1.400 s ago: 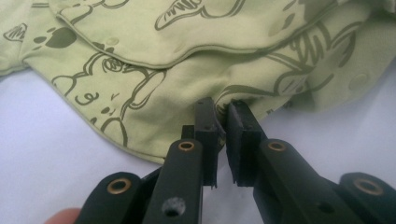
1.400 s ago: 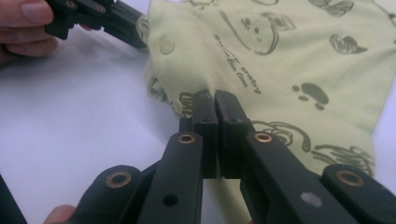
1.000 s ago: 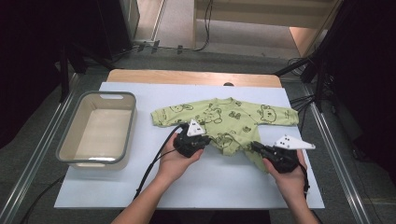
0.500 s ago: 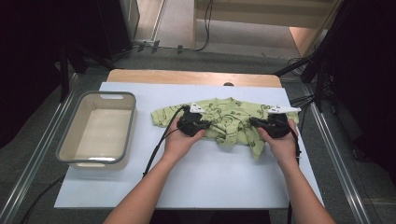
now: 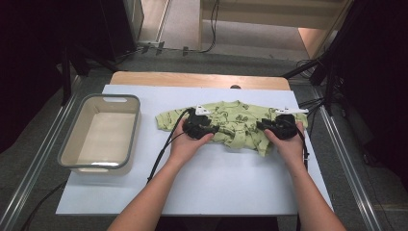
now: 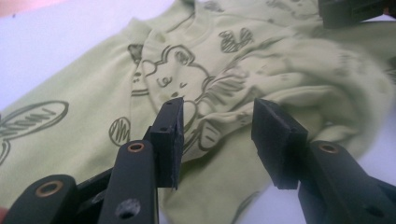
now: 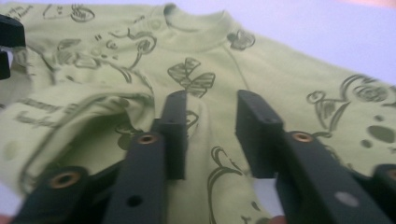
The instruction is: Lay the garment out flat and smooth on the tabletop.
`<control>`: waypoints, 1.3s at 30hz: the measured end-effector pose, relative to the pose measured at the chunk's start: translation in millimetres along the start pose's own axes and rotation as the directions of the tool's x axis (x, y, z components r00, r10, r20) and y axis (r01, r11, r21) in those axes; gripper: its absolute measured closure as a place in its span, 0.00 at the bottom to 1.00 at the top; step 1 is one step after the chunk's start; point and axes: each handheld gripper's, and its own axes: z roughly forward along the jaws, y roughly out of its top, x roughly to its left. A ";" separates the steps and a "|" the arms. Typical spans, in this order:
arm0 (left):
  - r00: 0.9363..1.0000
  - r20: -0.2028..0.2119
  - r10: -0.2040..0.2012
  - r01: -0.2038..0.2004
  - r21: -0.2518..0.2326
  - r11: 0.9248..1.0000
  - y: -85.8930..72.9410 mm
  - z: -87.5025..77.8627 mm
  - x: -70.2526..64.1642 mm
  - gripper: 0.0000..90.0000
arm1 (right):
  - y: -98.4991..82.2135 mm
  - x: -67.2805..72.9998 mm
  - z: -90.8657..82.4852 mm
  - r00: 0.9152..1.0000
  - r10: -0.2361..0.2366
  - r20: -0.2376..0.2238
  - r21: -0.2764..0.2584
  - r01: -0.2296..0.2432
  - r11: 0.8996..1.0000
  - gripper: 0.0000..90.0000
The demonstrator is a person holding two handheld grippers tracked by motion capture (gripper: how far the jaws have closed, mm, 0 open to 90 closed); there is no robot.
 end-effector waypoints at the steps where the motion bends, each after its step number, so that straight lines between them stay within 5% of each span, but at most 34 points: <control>1: 1.000 0.002 0.002 -0.002 -0.002 1.000 0.0 -1.1 -0.8 0.58 | 0.9 1.1 -3.9 1.000 -0.005 0.002 -0.014 0.005 1.000 0.62; 5: 1.000 0.001 0.028 -0.028 0.010 1.000 -1.5 0.6 -2.2 0.59 | 4.4 11.2 -20.5 1.000 -0.018 -0.010 -0.044 0.018 0.999 0.51; 11: 0.999 -0.011 0.041 -0.041 0.011 0.999 -2.8 8.4 -8.4 0.59 | 4.6 43.3 -37.0 0.997 -0.053 -0.059 -0.088 0.048 0.995 0.49; 15: 0.996 -0.022 0.083 -0.083 0.025 0.996 -2.9 13.7 -12.7 0.63 | -2.8 67.5 -30.6 0.993 -0.083 -0.087 -0.062 0.077 0.995 0.49; 20: 0.995 -0.025 0.095 -0.094 0.027 0.995 -2.5 19.0 -14.4 0.63 | -12.4 83.1 -11.9 0.995 -0.080 -0.065 -0.016 0.079 0.997 0.47; 24: 0.995 -0.036 0.096 -0.094 0.048 0.994 -3.2 24.3 -14.2 0.73 | -19.0 87.9 3.1 0.997 -0.074 -0.036 0.019 0.075 0.997 0.51; 29: 0.994 -0.022 0.107 -0.104 0.109 0.989 -8.1 31.8 -12.6 0.98 | -20.2 89.4 5.3 0.996 -0.073 -0.058 0.016 0.074 0.997 0.81; 32: 0.995 -0.026 0.101 -0.098 0.110 0.989 -8.0 30.4 -12.7 1.00 | -17.3 88.0 -1.6 0.994 -0.069 -0.083 -0.024 0.067 0.997 0.83; 36: 0.995 -0.034 0.092 -0.088 0.103 0.991 -5.7 25.7 -10.2 1.00 | -13.0 74.6 -15.5 0.991 -0.014 -0.136 -0.093 0.001 0.996 0.81; 39: 0.996 -0.043 0.075 -0.070 0.108 0.992 -6.5 25.1 -6.1 1.00 | -10.8 62.1 -21.7 0.993 0.017 -0.114 -0.108 -0.030 0.994 0.80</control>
